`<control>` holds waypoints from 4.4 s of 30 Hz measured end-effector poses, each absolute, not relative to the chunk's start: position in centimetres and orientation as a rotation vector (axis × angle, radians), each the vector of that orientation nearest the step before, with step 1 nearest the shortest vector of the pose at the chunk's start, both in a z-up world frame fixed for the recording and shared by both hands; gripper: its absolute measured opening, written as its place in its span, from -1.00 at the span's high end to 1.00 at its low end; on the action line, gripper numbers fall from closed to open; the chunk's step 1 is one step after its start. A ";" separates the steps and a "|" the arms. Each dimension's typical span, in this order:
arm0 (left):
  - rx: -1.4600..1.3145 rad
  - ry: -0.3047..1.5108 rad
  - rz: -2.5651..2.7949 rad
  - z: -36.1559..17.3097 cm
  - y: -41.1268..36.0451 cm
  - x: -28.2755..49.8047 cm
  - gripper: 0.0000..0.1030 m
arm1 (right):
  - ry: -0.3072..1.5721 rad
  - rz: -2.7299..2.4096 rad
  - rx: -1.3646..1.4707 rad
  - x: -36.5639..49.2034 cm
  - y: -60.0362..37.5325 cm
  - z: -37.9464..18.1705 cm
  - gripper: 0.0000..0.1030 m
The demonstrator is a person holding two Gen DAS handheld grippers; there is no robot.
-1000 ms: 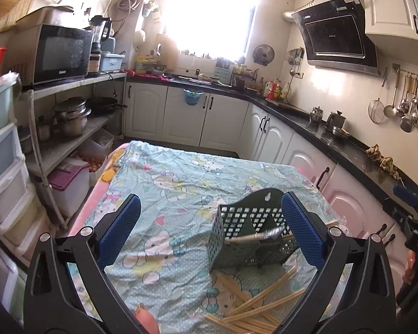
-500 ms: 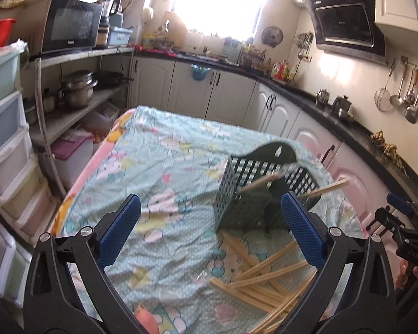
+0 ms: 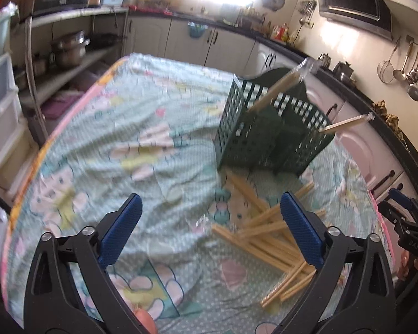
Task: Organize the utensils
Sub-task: 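Move the left tool back to the chopstick pile while the right tool returns there too, then close the left tool on a chopstick while the right tool grasps another chopstick, then carry the left tool's chopstick over the basket while the right tool carries its chopstick there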
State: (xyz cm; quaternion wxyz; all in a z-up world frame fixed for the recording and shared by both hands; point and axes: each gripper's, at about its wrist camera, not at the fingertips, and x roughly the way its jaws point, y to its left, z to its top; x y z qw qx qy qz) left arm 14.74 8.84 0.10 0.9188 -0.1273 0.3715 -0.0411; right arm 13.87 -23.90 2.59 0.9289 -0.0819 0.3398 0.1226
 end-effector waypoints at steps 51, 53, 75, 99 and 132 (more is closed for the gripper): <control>-0.674 0.973 -0.176 -8.6 11.7 18.8 1.00 | 1.023 0.328 0.427 16.9 -28.6 -4.5 0.79; -0.679 0.970 -0.190 -8.5 11.9 18.8 1.00 | 1.008 0.334 0.403 16.9 -28.0 -3.9 0.80; -0.632 0.748 -0.177 -0.6 17.2 15.3 1.00 | 0.763 0.477 0.092 16.6 -21.2 5.1 0.87; -0.434 0.561 -0.371 10.7 11.5 13.9 1.00 | 0.602 0.577 -0.010 15.2 -18.4 11.6 0.91; -0.264 0.387 -0.501 23.1 4.8 17.0 1.00 | 0.374 0.560 -0.003 15.8 -21.1 20.8 0.91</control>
